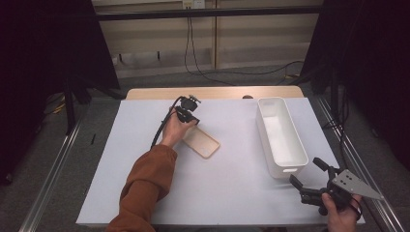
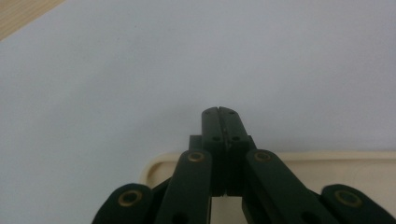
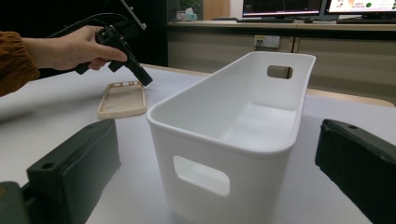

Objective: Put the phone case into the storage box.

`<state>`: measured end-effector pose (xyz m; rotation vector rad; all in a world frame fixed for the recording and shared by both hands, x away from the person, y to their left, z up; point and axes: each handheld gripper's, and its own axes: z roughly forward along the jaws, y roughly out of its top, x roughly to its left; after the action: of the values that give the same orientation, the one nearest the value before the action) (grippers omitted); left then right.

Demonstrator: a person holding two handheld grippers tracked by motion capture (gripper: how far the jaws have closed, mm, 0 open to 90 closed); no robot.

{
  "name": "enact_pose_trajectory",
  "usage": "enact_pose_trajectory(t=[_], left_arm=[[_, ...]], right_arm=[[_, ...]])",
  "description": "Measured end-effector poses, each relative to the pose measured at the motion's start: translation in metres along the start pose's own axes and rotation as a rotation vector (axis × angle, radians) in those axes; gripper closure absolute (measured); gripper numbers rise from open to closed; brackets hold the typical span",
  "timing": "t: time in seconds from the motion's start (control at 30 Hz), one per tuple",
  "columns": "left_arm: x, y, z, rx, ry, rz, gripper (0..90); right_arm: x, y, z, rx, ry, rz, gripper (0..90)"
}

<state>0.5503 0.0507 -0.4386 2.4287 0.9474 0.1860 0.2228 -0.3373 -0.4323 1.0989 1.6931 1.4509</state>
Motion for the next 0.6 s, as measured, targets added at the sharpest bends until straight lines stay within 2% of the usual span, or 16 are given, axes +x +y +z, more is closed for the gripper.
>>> enact_pose_trajectory(t=[0.07,0.1,0.13,0.17,0.43,0.6], left_arm=[[0.0011,-0.0014,0.0007,0.001,-0.001,0.0,90.0],[0.0003,-0.003,0.0015,-0.019,-0.005,-0.025,90.0],[0.0003,-0.003,0.0015,-0.019,-0.005,-0.025,90.0],[0.002,-0.003,0.0006,-0.007,-0.003,0.003,90.0],[0.0014,-0.0049,-0.0008,-0.001,-0.004,-0.011,90.0],[0.0027,-0.0076,-0.0025,-0.003,-0.004,0.002,90.0]], right_arm=[[0.0001,0.0,0.0,0.0,0.0,0.0,0.0],[0.0003,0.0001,-0.0001,-0.001,0.001,0.003,0.0],[0.0001,0.0001,-0.0001,-0.001,0.001,0.003,0.0],[0.0001,0.0001,-0.0001,-0.001,0.001,0.003,0.0],[-0.0001,-0.0001,-0.0005,-0.001,0.0,0.0,0.0],[-0.0001,-0.0001,-0.0007,-0.001,0.001,0.0,0.0]])
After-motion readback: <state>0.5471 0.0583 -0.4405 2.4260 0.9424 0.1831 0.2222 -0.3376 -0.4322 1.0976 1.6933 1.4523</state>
